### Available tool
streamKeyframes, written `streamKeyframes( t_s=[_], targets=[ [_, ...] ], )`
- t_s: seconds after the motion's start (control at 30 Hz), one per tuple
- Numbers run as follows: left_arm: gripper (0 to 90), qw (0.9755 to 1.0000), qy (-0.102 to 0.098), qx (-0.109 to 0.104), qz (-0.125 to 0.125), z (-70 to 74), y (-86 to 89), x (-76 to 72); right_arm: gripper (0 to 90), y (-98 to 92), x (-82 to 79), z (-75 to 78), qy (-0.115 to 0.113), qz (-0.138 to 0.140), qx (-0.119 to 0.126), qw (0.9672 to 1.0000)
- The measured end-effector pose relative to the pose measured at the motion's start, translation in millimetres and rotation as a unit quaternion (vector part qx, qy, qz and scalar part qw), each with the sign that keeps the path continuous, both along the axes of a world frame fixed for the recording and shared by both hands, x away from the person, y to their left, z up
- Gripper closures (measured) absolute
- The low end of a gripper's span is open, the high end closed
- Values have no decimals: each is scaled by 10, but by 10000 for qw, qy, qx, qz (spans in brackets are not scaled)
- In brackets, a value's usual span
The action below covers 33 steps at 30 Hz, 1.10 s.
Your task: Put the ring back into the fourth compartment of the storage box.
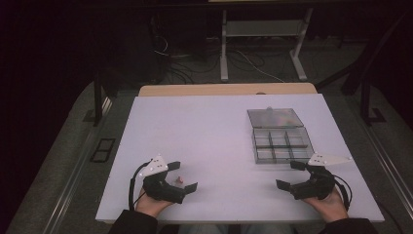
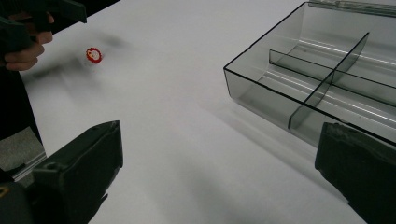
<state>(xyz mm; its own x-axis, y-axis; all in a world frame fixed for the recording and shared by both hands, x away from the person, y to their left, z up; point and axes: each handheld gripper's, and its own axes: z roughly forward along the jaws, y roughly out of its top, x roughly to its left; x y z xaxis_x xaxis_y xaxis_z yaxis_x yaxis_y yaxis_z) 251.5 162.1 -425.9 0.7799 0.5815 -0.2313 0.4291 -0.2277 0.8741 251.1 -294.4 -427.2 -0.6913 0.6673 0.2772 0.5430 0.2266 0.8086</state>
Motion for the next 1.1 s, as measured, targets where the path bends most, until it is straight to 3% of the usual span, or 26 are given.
streamKeyframes(
  t_s=[0.9,1.1],
  targets=[
    [0,9999,-10,-59,127,45,43,-26,3,-20,-15,0,25,1,-37,10000],
    [0,9999,29,22,130,99,43,-35,3,-28,-14,0,37,-9,-47,10000]
  ],
)
